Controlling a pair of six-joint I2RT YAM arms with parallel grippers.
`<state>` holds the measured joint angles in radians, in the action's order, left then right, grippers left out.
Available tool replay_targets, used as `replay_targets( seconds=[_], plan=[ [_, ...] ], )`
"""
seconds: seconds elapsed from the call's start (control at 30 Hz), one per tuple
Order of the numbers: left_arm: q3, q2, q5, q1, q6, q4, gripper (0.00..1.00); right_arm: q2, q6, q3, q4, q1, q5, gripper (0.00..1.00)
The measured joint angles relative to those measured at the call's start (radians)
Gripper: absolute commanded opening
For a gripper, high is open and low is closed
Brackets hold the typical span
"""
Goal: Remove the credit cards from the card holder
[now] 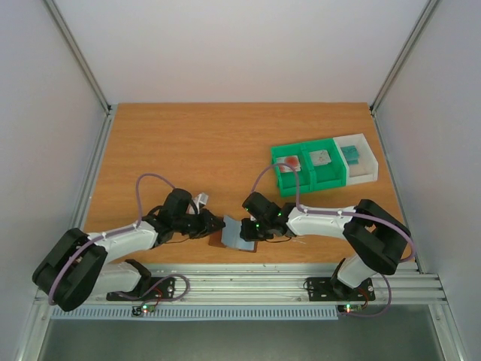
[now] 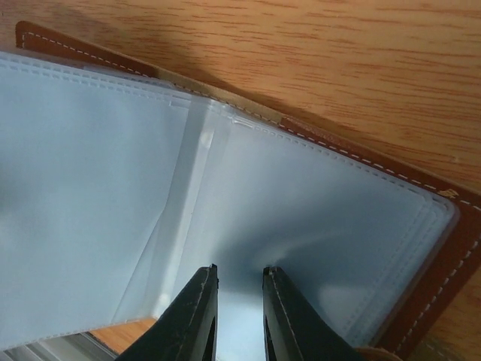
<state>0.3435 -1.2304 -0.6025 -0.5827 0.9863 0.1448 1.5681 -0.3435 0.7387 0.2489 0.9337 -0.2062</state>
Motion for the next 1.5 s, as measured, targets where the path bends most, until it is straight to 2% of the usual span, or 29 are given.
replay_targets(
  seconds=[0.13,0.4,0.53,0.77,0.9,1.03,1.2,1.5],
  plan=[
    [0.0,-0.009,-0.012,-0.008,0.012,0.023,0.18,0.0,-0.001,-0.008,-0.016,0.0,0.001,0.19],
    [0.0,-0.009,-0.014,-0.035,0.024,0.032,0.17,0.0,-0.001,-0.014,-0.03,0.0,0.004,0.18],
    [0.004,-0.019,-0.012,-0.05,0.026,0.029,0.23,-0.004,-0.001,-0.024,-0.043,0.001,0.005,0.18],
    [0.025,-0.026,0.0,-0.079,0.024,0.016,0.24,-0.009,0.0,-0.033,-0.057,0.002,0.008,0.17],
    [0.038,-0.026,0.008,-0.09,0.023,0.01,0.29,-0.013,0.0,-0.042,-0.069,0.003,0.009,0.17],
    [0.059,-0.028,0.021,-0.103,0.013,-0.022,0.21,-0.014,0.0,-0.046,-0.077,0.003,0.009,0.17],
    [0.077,-0.058,0.032,-0.116,-0.003,-0.035,0.05,-0.014,0.0,-0.05,-0.085,0.003,0.009,0.16],
    [0.091,-0.125,0.072,-0.125,-0.034,-0.068,0.03,-0.017,0.0,-0.058,-0.099,0.003,0.01,0.16]
  ],
)
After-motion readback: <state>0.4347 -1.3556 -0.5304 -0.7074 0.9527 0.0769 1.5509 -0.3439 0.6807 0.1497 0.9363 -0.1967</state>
